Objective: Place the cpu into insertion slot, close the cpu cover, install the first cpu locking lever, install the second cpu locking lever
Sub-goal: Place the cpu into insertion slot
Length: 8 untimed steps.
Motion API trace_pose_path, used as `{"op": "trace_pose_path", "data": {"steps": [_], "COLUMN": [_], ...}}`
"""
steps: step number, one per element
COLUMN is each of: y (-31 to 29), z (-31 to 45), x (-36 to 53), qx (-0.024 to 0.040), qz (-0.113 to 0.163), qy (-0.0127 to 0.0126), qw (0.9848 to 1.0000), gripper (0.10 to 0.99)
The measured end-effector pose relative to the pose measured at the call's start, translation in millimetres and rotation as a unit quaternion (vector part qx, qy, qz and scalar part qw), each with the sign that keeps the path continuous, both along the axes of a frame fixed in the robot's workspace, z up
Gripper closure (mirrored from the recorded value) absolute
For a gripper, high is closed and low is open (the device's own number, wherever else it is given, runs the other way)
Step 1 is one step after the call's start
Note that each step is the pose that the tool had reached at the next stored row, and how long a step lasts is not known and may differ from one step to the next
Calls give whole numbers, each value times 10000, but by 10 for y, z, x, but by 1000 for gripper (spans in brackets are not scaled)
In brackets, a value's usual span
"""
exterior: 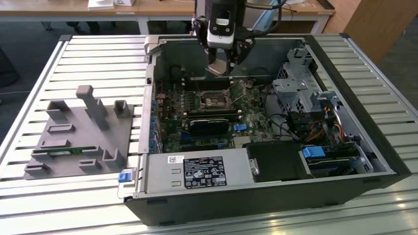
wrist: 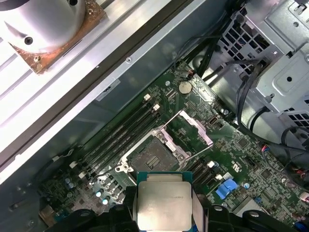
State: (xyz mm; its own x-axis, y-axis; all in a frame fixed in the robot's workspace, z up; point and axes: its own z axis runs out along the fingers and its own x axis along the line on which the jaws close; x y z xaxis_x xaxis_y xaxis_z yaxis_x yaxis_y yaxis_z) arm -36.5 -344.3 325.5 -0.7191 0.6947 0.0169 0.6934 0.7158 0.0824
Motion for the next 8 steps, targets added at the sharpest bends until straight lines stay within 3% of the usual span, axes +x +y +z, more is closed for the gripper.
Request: {"op": "trace_pose_path", "data": {"steps": [8], "y": [0], "z": [-17], "x": [0], "qx": [1], "qz": [0], "qy": [1], "qw": [10000], "gripper": [549]}}
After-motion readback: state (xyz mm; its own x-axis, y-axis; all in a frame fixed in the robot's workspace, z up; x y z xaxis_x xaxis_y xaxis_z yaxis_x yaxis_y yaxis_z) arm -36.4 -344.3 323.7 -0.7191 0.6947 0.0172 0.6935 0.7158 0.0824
